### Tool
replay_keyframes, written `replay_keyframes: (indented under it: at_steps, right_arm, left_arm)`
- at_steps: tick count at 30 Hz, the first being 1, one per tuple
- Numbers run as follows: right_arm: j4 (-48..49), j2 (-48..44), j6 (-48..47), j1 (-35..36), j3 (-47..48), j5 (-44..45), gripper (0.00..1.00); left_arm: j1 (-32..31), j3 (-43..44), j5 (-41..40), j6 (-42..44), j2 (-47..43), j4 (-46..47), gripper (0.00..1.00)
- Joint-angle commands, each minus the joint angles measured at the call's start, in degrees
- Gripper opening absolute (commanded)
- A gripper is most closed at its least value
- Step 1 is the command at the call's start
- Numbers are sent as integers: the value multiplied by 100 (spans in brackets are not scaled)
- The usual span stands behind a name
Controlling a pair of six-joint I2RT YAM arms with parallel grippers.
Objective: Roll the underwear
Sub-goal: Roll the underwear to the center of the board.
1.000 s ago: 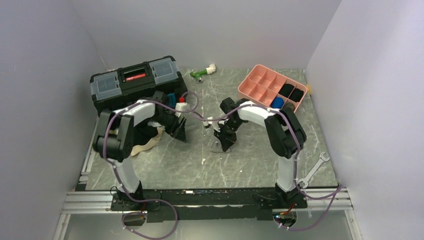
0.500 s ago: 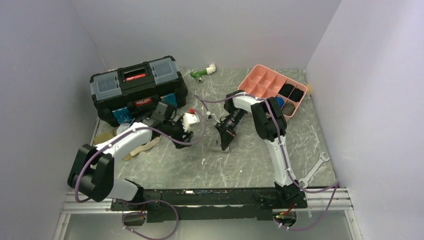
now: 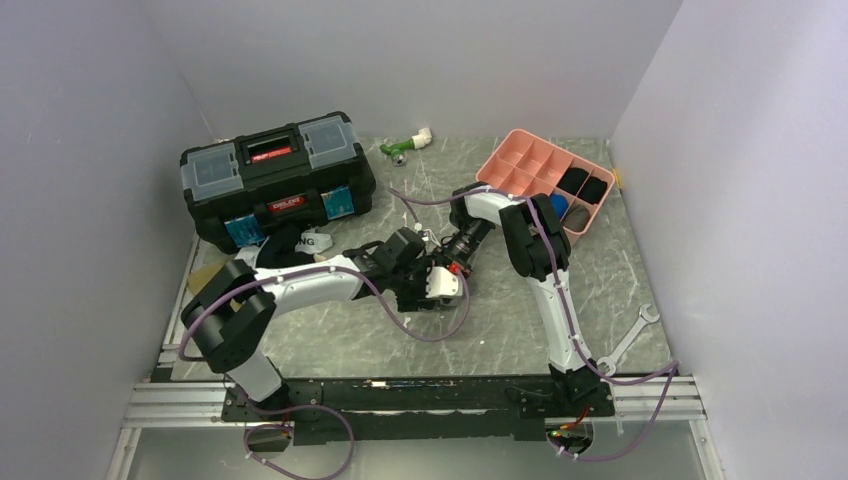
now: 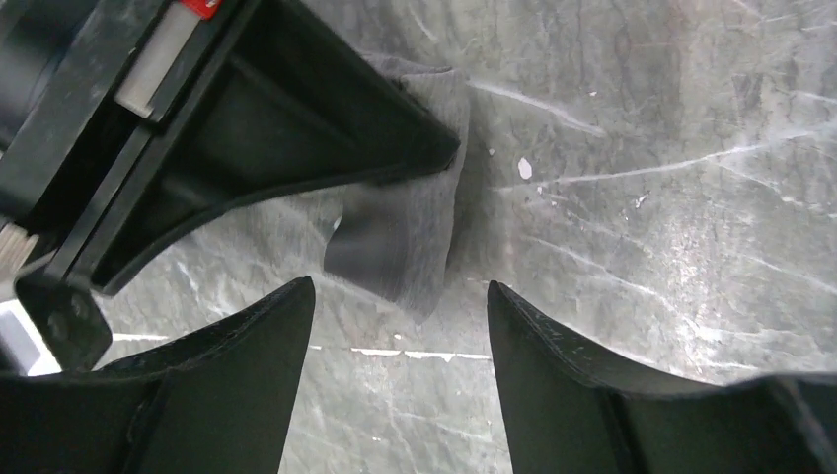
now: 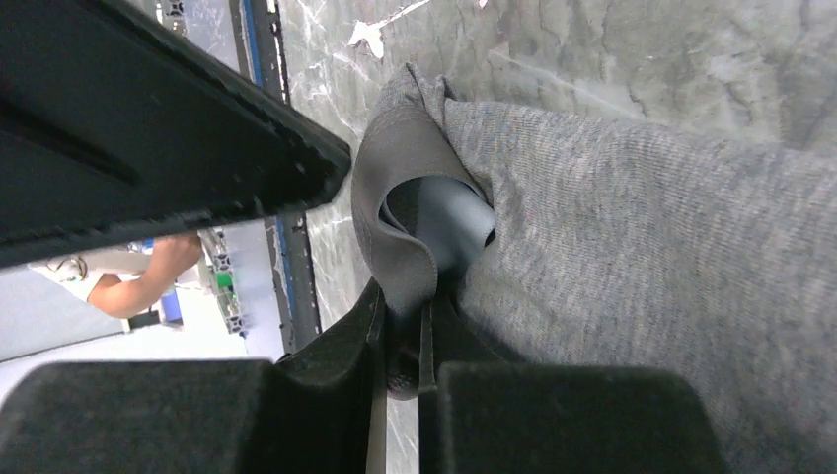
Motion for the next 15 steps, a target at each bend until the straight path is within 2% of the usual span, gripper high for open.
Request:
replay_keyframes:
  at_steps: [1, 15]
  right_arm:
    - [338, 143, -208, 41, -104, 255, 10]
    - [401, 114, -151, 42, -152, 247, 10]
  left_arm:
    - [-208, 249, -302, 258, 187, 408, 70]
    - [-360, 325, -504, 292, 857, 730, 65]
